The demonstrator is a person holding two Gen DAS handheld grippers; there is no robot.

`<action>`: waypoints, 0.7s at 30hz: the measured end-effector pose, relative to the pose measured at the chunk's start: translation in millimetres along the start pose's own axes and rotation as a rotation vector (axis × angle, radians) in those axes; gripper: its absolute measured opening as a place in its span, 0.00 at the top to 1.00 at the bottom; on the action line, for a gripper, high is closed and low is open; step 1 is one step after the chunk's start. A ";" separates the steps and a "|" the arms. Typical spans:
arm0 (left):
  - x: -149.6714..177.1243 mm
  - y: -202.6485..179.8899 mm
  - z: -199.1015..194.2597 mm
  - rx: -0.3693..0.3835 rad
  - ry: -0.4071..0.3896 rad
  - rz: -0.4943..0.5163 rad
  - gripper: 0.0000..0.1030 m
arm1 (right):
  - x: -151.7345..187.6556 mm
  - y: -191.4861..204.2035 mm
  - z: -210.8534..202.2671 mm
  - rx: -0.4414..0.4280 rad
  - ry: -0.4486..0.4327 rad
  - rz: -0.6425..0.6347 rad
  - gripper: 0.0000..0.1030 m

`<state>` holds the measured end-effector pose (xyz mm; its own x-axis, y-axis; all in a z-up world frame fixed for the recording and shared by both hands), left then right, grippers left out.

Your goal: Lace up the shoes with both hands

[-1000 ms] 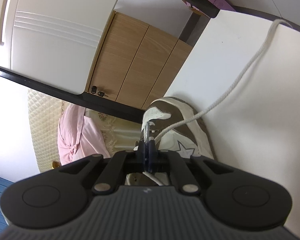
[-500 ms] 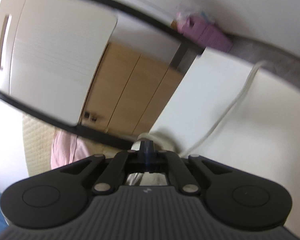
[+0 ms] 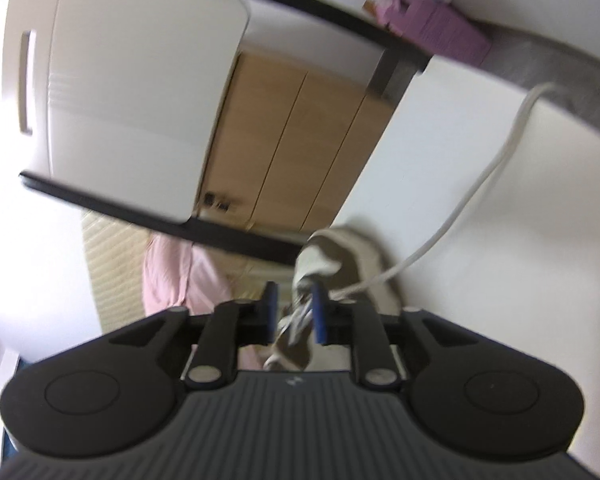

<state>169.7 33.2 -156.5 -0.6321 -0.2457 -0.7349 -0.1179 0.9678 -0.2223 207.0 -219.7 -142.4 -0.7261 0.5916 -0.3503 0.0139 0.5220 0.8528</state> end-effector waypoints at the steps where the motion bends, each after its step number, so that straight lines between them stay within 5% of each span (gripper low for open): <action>1: -0.4 -1.5 2.7 -0.007 -0.003 0.005 0.43 | 2.2 2.6 3.3 0.001 0.008 -0.003 0.77; 10: 0.1 -7.9 28.3 -0.067 0.008 0.037 0.44 | 14.3 10.7 35.5 0.039 0.052 -0.007 0.78; 11: -0.3 -7.0 28.4 -0.066 0.007 0.027 0.44 | 15.5 11.8 36.9 0.041 0.054 -0.015 0.79; 13: -1.6 -3.9 29.5 -0.065 0.004 0.004 0.43 | 15.4 12.6 37.6 0.046 0.044 -0.022 0.97; 21: 3.9 -1.6 33.0 -0.094 0.007 0.013 0.43 | -0.4 7.2 23.0 0.113 -0.046 -0.056 0.98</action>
<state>192.7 28.8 -180.1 -0.6395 -0.2334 -0.7325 -0.1810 0.9717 -0.1516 223.2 -202.1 -145.0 -0.6958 0.5860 -0.4153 0.0537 0.6190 0.7836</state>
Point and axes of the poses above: each gripper's, at about its wrist camera, not at the fingertips, and z roughly the way its jaws point, y to its left, x to its underside, the point moved 3 cm from there along z, roughly the way its jaws point, and after that the axes turned 12 degrees about -z, right-handed, at the moved point
